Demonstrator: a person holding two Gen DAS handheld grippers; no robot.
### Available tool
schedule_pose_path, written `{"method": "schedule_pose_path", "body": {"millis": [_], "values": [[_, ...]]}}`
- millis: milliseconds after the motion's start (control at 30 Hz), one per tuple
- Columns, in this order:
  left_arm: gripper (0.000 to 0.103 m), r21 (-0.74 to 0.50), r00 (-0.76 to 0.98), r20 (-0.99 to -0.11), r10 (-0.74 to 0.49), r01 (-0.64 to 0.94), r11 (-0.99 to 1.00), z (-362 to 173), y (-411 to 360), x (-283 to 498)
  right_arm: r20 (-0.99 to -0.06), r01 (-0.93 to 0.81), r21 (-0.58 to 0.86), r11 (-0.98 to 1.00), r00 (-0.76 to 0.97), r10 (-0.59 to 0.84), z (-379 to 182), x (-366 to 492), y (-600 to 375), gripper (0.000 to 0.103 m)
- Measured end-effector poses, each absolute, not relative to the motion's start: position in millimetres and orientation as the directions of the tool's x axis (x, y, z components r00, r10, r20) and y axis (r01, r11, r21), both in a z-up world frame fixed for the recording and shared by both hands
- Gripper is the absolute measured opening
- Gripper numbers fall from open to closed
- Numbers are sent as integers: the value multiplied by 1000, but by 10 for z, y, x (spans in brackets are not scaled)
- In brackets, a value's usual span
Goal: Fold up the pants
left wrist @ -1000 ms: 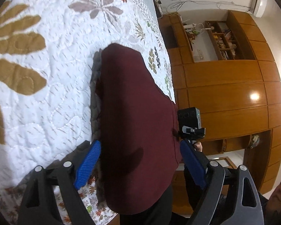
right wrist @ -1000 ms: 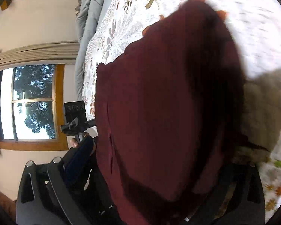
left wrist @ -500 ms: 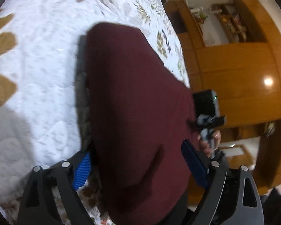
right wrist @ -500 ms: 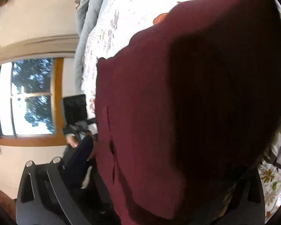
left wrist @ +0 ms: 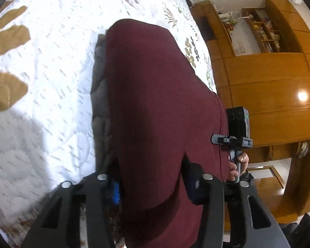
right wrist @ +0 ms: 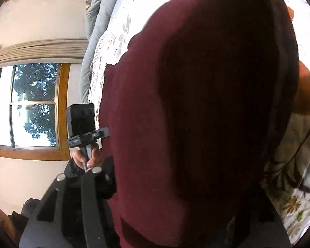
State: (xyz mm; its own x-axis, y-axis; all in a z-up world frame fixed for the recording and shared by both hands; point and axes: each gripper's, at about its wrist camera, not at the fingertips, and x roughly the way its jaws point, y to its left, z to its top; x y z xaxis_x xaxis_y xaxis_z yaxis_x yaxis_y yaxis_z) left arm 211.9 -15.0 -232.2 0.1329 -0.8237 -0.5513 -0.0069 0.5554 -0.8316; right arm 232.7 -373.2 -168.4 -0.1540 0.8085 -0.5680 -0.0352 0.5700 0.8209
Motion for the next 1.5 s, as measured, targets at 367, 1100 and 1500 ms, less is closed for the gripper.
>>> {"method": "schedule_pose_path", "body": {"millis": [367,1100,1500], "values": [[38,-862,172,-495,-852,23,506,-1992,-130,2167,-589,-69,808,585,-116,800,-1328,2267,-3527,44],[38,-770,353,-630,-692,-175,613,-1941,2259,3418,-581,-180,814,552,-279,765,-1577,4287,-583,43],[49,-623,487,-713,-505,-108,775,-1495,2540,3234,-682,-156,730,666,-86,727,-1530,4703,-1180,73]]}}
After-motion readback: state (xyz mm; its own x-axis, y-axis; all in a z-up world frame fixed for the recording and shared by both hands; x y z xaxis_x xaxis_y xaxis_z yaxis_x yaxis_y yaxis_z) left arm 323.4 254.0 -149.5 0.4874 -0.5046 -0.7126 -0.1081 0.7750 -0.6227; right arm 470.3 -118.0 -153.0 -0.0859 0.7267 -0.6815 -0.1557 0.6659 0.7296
